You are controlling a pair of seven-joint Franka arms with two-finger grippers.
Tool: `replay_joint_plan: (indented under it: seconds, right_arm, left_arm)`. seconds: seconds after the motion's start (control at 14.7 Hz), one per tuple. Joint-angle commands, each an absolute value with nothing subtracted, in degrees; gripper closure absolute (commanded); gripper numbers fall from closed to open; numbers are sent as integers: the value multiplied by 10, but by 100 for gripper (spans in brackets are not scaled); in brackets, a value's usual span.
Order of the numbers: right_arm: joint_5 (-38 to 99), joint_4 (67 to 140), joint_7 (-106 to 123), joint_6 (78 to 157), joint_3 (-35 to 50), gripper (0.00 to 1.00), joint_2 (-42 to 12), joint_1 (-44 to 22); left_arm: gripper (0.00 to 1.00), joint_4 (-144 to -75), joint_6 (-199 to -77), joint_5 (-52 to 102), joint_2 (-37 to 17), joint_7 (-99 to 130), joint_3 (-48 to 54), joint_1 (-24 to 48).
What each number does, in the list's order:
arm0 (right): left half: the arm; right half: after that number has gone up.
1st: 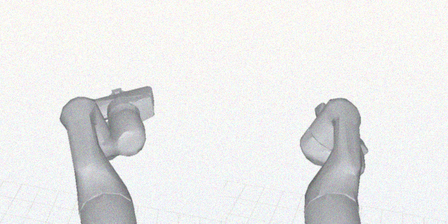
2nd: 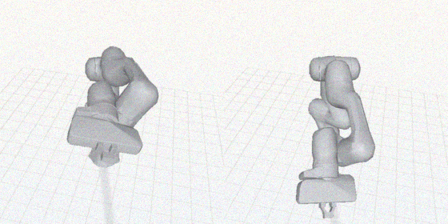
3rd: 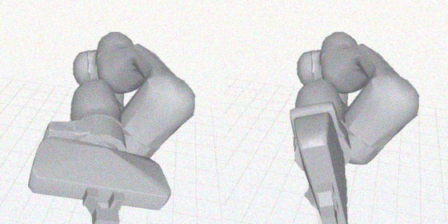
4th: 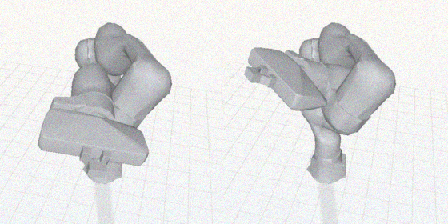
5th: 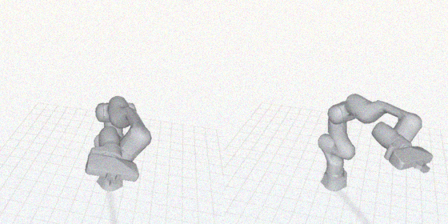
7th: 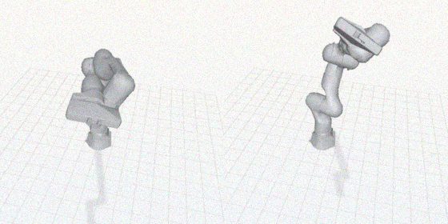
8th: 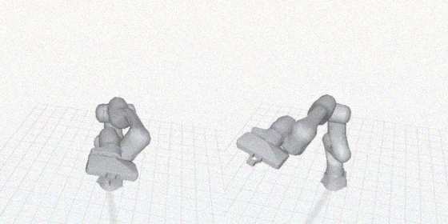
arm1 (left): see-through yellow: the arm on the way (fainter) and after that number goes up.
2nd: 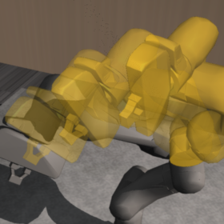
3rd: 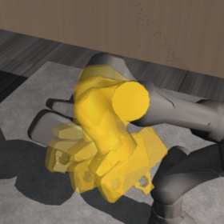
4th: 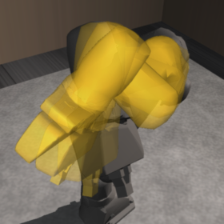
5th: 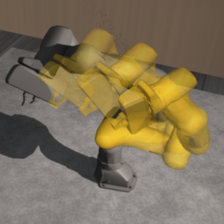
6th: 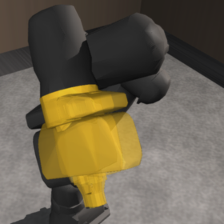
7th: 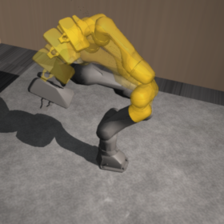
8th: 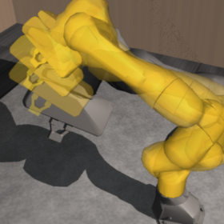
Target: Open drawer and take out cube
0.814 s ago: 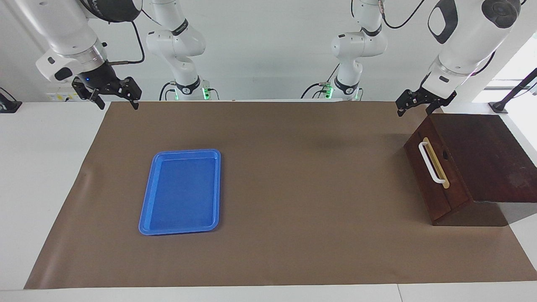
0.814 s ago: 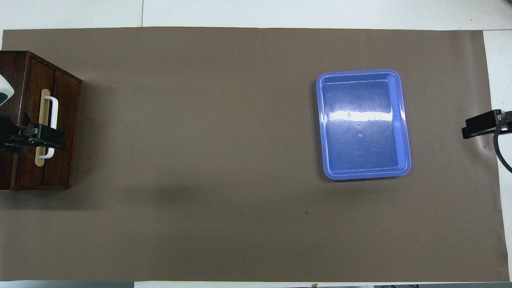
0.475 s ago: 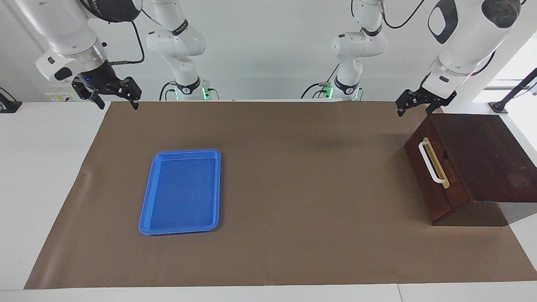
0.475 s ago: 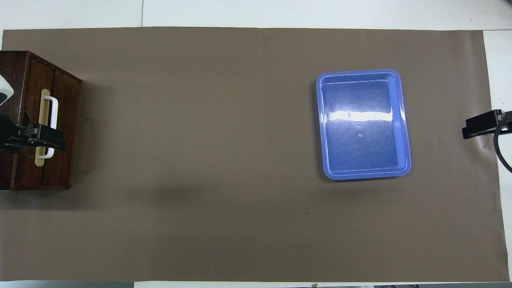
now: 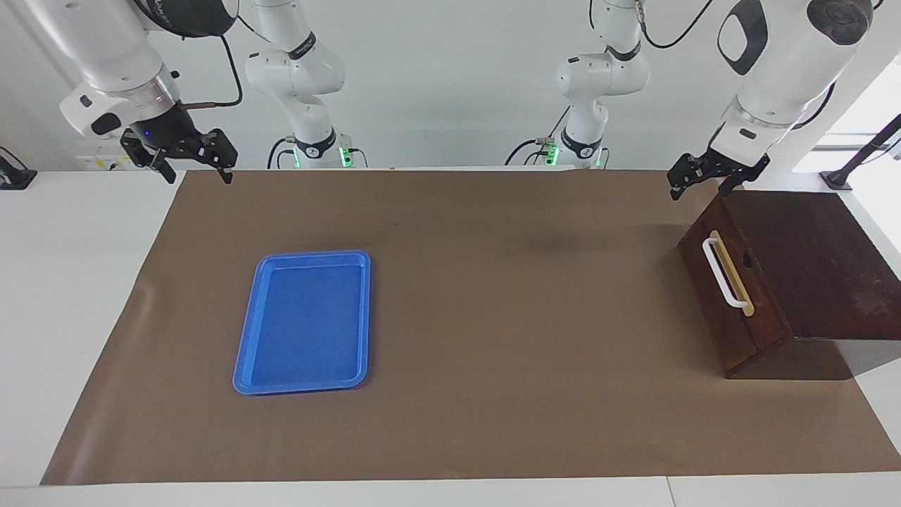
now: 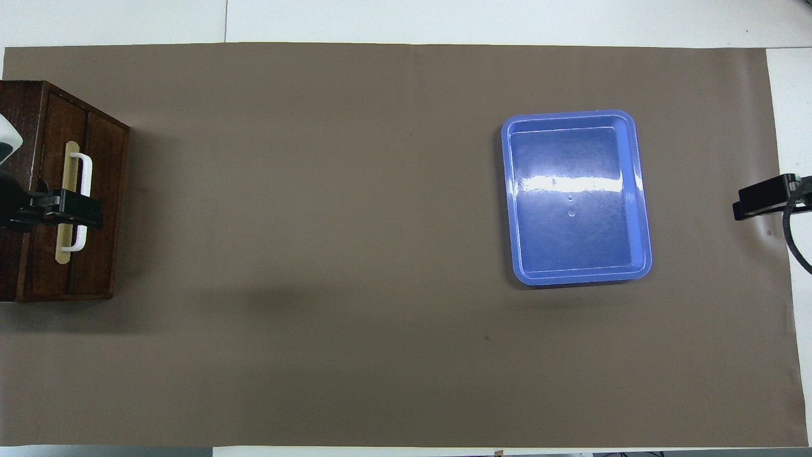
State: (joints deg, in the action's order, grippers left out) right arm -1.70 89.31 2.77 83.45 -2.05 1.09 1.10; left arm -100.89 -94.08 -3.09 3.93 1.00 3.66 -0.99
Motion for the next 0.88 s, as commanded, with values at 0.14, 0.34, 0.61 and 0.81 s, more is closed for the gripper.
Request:
replay_joint_plan:
  seconds: [0.14, 0.34, 0.61, 0.81]
  right_arm:
    - [-19, 897, 40, 830, -15, 0, 17, 22]
    - [-18, 901, 48, 830, -15, 0, 18, 21]
    - [-18, 953, 128, 841, -14, 0, 44, 22]
    - [7, 1022, 199, 880, -14, 0, 76, 21]
  left_arm:
    - [0, -1106, -1067, -130, 43, 5, 36, 13]
    - [0, -1117, -1120, -200, 1, 5, 36, 20]
    - [0, -1117, -1167, -271, -41, 5, 36, 29]
    - [0, -1131, -1215, -293, -58, 4, 35, 15]
